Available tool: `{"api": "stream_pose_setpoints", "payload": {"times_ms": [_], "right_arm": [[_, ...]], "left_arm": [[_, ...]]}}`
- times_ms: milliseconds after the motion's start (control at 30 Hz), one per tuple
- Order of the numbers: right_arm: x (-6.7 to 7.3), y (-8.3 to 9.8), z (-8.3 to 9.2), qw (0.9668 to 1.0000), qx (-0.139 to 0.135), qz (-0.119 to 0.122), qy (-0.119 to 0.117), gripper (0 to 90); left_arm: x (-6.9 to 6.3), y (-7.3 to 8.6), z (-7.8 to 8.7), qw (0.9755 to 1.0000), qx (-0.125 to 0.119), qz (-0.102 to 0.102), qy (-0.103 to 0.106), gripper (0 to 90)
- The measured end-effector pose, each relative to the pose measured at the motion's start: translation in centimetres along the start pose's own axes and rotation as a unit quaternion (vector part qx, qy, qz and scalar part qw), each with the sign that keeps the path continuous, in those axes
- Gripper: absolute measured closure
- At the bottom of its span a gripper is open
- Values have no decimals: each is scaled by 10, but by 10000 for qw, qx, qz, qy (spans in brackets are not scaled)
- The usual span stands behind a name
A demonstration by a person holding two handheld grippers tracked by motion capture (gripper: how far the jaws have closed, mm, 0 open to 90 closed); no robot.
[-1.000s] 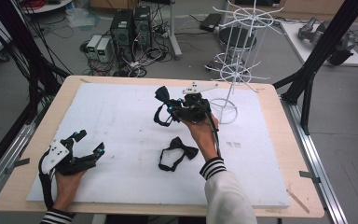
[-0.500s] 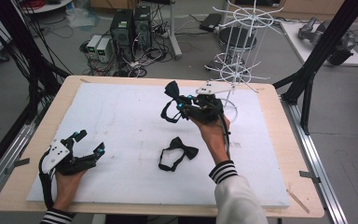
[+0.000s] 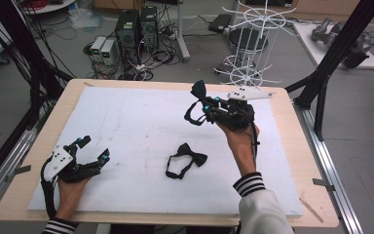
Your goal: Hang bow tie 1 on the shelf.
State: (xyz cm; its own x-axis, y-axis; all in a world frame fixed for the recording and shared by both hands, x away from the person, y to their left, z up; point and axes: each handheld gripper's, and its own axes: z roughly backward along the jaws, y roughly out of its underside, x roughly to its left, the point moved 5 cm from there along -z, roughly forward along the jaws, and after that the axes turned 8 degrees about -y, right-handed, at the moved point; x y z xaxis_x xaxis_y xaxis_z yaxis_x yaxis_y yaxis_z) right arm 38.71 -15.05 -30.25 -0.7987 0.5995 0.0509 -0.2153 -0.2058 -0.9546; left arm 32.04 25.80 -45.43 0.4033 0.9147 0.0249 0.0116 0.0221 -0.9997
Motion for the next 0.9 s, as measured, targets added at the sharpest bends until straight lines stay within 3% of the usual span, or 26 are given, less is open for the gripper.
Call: {"api": "stream_pose_setpoints", "payload": {"times_ms": [433, 900], "right_arm": [[-9, -2, 35, 9993, -212, 24, 319, 761], [-26, 1, 64, 9968, -418, -109, 674, 760]], "left_arm": [[0, 0, 0, 10000, 14, -5, 1, 155], [0, 0, 0, 10000, 15, 0, -3, 155]]}}
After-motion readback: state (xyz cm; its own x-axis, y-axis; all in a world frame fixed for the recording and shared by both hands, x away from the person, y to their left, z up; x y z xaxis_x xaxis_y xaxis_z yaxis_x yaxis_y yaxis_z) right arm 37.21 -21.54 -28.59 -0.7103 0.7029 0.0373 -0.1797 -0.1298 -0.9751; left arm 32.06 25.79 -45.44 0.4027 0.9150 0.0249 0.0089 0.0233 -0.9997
